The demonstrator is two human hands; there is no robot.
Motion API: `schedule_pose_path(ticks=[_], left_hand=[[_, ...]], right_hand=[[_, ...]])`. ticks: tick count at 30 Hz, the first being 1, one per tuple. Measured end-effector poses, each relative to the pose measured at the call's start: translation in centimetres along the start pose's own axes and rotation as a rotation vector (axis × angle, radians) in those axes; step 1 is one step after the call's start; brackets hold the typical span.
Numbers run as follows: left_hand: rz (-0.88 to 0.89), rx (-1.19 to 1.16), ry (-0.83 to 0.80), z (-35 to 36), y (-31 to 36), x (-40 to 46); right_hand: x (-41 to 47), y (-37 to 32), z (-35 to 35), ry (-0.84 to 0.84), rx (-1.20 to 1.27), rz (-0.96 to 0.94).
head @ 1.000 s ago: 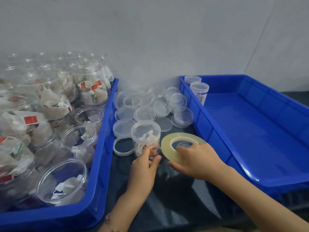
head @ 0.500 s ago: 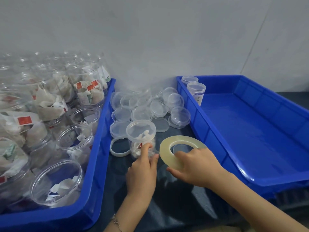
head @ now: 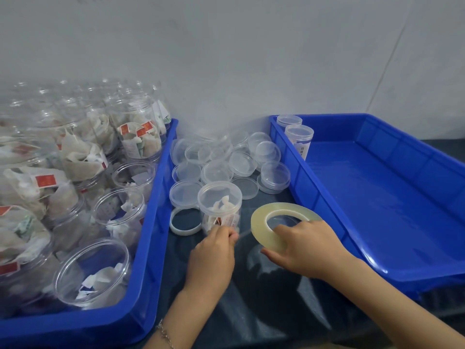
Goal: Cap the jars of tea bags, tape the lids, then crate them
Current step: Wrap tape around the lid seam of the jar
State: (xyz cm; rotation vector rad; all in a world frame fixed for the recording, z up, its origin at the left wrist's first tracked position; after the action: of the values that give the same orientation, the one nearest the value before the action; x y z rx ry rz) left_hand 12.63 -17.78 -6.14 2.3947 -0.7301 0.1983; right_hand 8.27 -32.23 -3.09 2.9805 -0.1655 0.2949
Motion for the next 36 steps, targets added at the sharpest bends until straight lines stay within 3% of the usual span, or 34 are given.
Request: schedule_pose_path(ticks=[4, 8, 15, 18, 23, 26, 30, 36], left_hand=[[0.005, 0.197, -0.146, 0.4, 0.5, 0.4], [-0.070, 0.176, -0.124, -1.2, -0.2, 0.7], [-0.084, 0.238, -0.296, -1.3, -0.3, 0.9], [-0.102, 0.194, -0.313, -0.9, -0.3, 0.8], [-0.128, 0.080, -0.369, 0.4, -0.1, -0.1], [-0.115, 0.020, -0.272, -0.5, -0.1, 0.3], [-0.107, 0.059, -0.025, -3.6, -1.1, 1.2], [-0.034, 0.098, 0.156, -4.1, -1.3, 0.8]], right_hand=[[1.3, -0.3, -0.3, -0.002, 0.027, 0.022], [2.1, -0.8, -0.4, 0.010, 0.043, 0.009], [2.7, -1.3, 0.0, 0.047, 0.058, -0.022], [3.0, -0.8, 0.0, 0.100, 0.071, -0.019], [4.6, 0.6, 2.0, 0.018, 0.084, 0.060], [5.4, 1.3, 1.8, 0.046, 0.104, 0.107], [5.9, 1.5, 0.7, 0.125, 0.107, 0.134], [6.5, 1.6, 1.5, 0.110, 0.176, 0.163]])
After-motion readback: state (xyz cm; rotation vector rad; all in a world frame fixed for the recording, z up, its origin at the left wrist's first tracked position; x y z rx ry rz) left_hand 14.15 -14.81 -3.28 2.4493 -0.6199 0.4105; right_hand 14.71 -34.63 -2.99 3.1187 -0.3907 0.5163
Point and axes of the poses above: each hand's wrist, its own x-axis towards the middle knuckle, its own z-axis out of the palm, y = z × x, the point moved 9 cm from there along x, towards the middle knuckle, and after that the axes turned 9 degrees about z, right-handed, at the moved point
